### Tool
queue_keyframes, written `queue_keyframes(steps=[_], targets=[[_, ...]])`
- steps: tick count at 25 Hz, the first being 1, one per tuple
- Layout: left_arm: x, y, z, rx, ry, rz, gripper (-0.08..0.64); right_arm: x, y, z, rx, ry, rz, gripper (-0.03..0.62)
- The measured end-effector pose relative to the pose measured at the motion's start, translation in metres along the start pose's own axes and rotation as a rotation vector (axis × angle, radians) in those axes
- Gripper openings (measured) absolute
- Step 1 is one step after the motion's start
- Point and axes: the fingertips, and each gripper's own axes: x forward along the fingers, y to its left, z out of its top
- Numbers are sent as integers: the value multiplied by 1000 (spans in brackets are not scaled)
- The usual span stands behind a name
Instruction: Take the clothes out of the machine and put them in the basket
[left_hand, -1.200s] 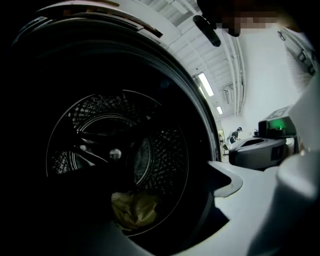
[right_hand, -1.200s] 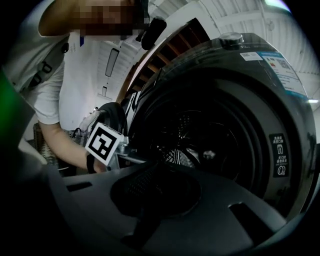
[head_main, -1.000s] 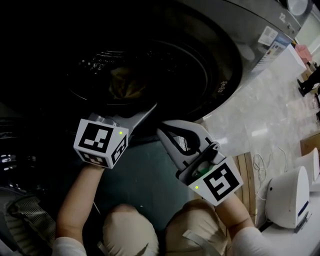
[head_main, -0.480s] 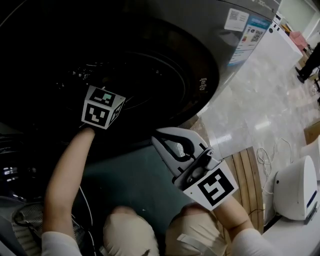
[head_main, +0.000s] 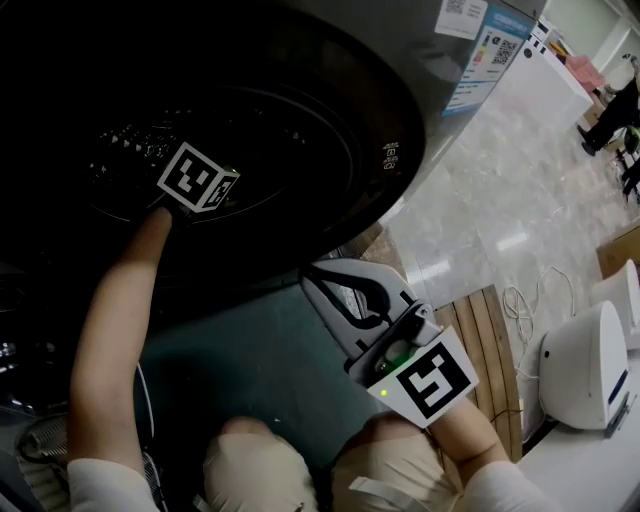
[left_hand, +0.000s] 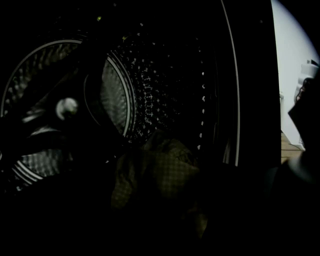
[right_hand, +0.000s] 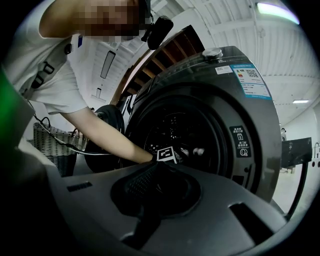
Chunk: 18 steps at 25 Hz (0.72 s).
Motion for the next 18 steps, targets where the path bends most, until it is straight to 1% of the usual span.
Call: queue_keyframes(steps=[2, 5, 7, 8, 15, 18], targets=[[8, 11, -8, -20, 18, 26, 552, 1, -1, 1, -7, 7, -4, 14], [13, 32, -22, -80, 54, 60, 555, 1, -2, 2, -23, 14, -6, 15], [17, 35, -28, -112, 88, 45, 558, 1, -3, -1, -27, 24, -8, 15], [20, 35, -31, -116, 108, 34, 558, 0, -3, -3, -28, 34, -8, 14], [47, 31, -46, -90, 206, -15, 557, -3, -7, -15, -30, 83, -20, 14], [53, 31, -49, -122, 210, -55, 554, -5, -10, -18, -39, 95, -28, 15]])
